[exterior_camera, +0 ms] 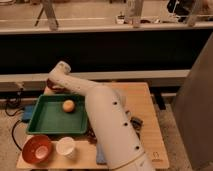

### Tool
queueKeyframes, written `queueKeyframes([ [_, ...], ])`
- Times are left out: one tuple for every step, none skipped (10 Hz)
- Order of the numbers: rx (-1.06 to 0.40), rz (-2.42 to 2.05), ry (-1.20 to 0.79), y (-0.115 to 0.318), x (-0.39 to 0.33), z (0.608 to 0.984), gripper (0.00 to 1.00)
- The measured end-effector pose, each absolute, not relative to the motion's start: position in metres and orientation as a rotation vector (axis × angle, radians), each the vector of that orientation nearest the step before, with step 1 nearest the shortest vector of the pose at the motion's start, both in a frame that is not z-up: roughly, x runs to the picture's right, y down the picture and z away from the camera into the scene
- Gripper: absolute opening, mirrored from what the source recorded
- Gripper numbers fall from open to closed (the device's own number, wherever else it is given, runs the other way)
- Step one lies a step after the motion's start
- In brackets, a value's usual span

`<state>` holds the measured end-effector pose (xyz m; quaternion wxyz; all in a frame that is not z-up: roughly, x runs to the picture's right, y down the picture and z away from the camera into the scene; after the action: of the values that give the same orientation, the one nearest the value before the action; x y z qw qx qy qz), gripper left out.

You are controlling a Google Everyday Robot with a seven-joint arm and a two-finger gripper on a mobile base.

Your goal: Place banana in tray

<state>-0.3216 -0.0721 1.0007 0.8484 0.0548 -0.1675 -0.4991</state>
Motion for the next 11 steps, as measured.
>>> queueKeyframes([
  [0.111, -1.052, -0.351, -0.072, -0.322, 1.001, 0.55],
  [0.107, -1.052, -0.341, -0.071, -0.321, 1.002, 0.45],
  [0.105, -1.054, -0.333, -0.071, -0.321, 1.002, 0.34],
  [0.102, -1.059, -0.326, -0.071, -0.321, 1.002, 0.23],
  [0.100, -1.064, -0.320, -0.071, -0.321, 1.002, 0.14],
  [0.098, -1.071, -0.313, -0.070, -0.322, 1.002, 0.04],
  [0.095, -1.077, -0.307, -0.070, -0.322, 1.002, 0.00],
  [0.093, -1.083, -0.301, -0.070, -0.322, 1.002, 0.00],
  [0.095, -1.085, -0.297, -0.070, -0.322, 1.001, 0.00],
  [0.110, -1.083, -0.303, -0.073, -0.324, 0.996, 0.00],
  [0.134, -1.081, -0.314, -0.077, -0.326, 0.988, 0.00],
])
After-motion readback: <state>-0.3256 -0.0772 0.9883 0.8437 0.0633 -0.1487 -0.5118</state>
